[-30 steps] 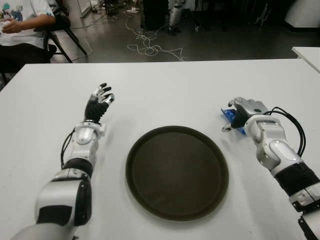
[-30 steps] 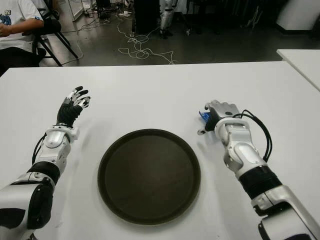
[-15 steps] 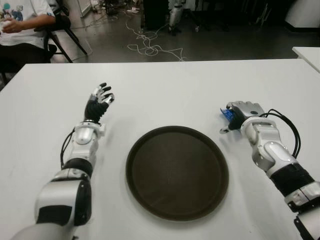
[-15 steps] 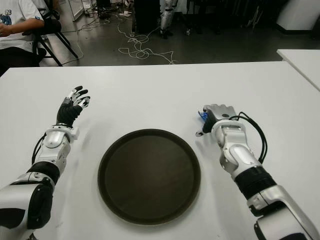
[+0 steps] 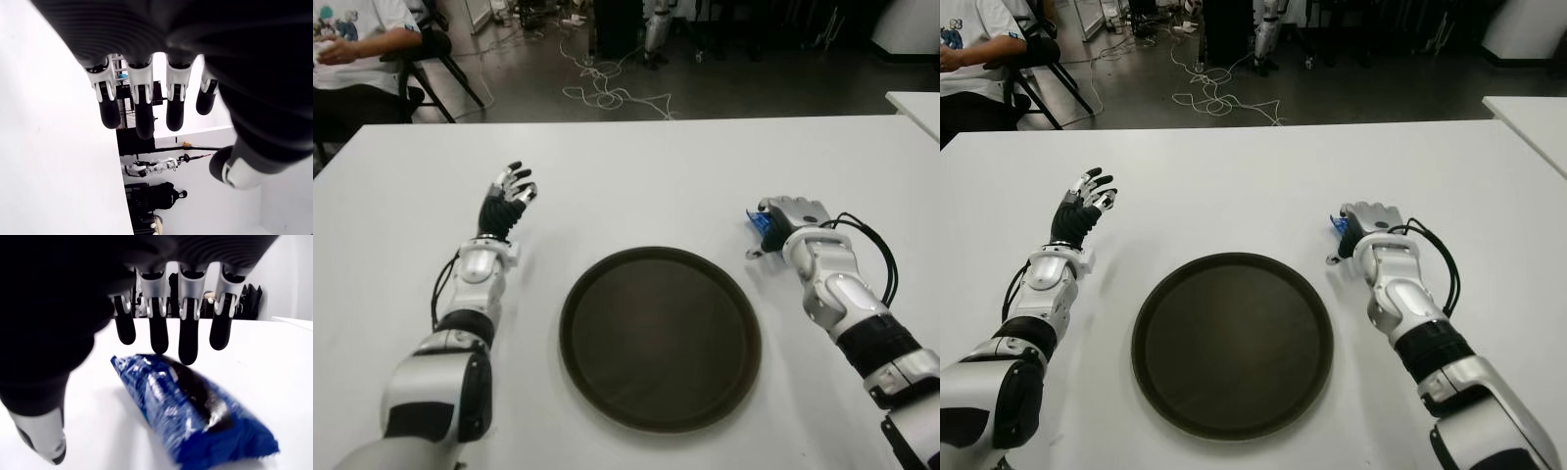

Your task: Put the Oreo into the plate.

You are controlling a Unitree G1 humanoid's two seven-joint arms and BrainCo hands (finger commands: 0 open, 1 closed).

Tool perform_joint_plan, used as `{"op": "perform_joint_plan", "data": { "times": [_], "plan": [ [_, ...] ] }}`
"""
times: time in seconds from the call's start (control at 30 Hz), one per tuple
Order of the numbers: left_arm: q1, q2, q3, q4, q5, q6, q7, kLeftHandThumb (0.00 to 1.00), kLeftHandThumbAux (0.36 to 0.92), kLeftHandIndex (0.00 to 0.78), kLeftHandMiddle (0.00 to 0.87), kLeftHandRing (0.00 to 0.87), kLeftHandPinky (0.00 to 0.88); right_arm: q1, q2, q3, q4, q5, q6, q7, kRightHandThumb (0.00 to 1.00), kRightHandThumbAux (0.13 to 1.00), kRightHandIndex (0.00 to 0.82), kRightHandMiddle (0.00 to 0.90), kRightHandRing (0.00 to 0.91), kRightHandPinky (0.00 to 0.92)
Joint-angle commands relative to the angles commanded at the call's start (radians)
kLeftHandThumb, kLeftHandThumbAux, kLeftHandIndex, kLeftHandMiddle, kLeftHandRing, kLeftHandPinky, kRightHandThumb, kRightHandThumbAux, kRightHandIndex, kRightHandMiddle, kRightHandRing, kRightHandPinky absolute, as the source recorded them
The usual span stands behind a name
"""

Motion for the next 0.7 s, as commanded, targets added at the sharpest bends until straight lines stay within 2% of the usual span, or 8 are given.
{"op": "perform_joint_plan", "data": {
  "times": [0.33,0.43,0.7],
  "plan": [
    [-0.001,0.005,-0.005,0.003,0.007,0.001,0.002,0.296,0.64,0.088,0.172,0.162,0.173,-0.014,-0.007,-0.022,0.024,0.015,0.005,-0.014,0.0,0.704,0.218,0.245,0.253,0.241],
    [-0.001,0.006,-0.006,0.003,0.009,0.004,0.002,0.305,0.644,0.089,0.173,0.164,0.173,-0.016,-0.01,-0.028,0.023,0.019,0.013,-0.015,0.0,0.698,0.205,0.225,0.224,0.197],
    [0.0,0.006,-0.008,0.003,0.014,0.002,0.006,0.299,0.623,0.091,0.178,0.17,0.17,-0.025,-0.014,-0.039,0.045,0.032,0.008,-0.033,0.0,0.7,0.202,0.217,0.208,0.168]
  ]
}}
